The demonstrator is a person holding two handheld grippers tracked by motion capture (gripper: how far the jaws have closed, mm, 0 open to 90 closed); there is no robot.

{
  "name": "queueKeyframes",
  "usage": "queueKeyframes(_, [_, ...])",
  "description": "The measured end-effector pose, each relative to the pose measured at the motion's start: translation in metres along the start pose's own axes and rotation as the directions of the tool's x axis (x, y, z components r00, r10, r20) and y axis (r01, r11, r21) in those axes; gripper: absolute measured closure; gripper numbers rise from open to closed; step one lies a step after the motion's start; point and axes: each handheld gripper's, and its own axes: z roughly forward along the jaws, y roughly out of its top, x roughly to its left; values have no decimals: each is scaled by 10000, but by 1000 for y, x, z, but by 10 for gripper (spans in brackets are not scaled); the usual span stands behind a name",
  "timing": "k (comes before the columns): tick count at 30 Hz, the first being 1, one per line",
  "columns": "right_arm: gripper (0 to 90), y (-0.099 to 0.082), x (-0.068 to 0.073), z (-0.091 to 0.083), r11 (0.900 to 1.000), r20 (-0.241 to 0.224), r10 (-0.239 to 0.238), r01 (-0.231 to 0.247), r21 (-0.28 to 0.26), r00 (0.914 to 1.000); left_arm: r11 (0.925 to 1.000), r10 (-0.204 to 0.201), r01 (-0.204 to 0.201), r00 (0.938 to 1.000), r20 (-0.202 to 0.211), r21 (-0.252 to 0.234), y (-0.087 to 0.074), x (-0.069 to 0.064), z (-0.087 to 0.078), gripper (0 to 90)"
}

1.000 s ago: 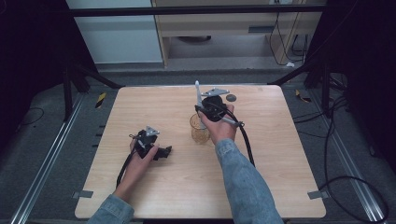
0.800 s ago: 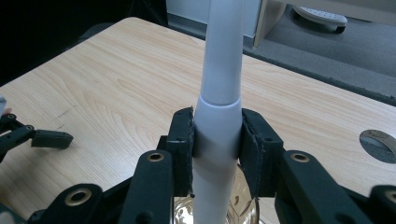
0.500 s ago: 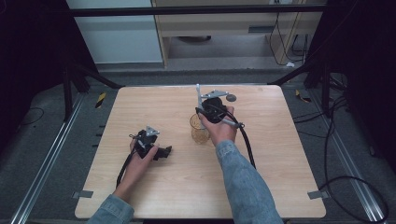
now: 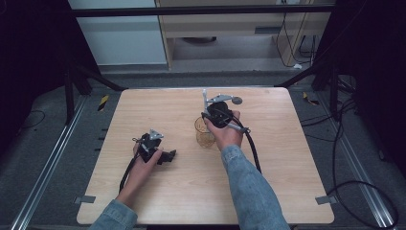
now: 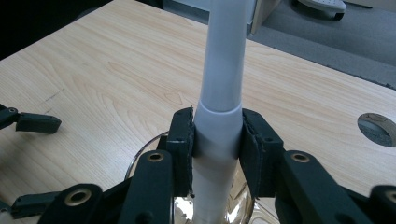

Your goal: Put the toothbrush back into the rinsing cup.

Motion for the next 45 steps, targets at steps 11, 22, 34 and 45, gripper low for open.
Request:
queueKeyframes(11, [668,-5,-2,3,9995,-10,54,-54,316,10000,10000,35,-35,10000,2,30,0,0,0,0])
queueKeyframes(22, [663,1,4,11,9991,-17,-254,254,352,9997,10000,3,-3,10000,1,0,0,0,0,0])
queueKeyframes(34, [644,10,8,20,9978,-10,-355,355,565,9994,10000,24,-24,10000,12,0,0,0,0,0])
queueKeyframes(45, [663,11,11,24,9967,-62,-479,482,647,9988,10000,22,-22,10000,12,-2,0,0,0,0])
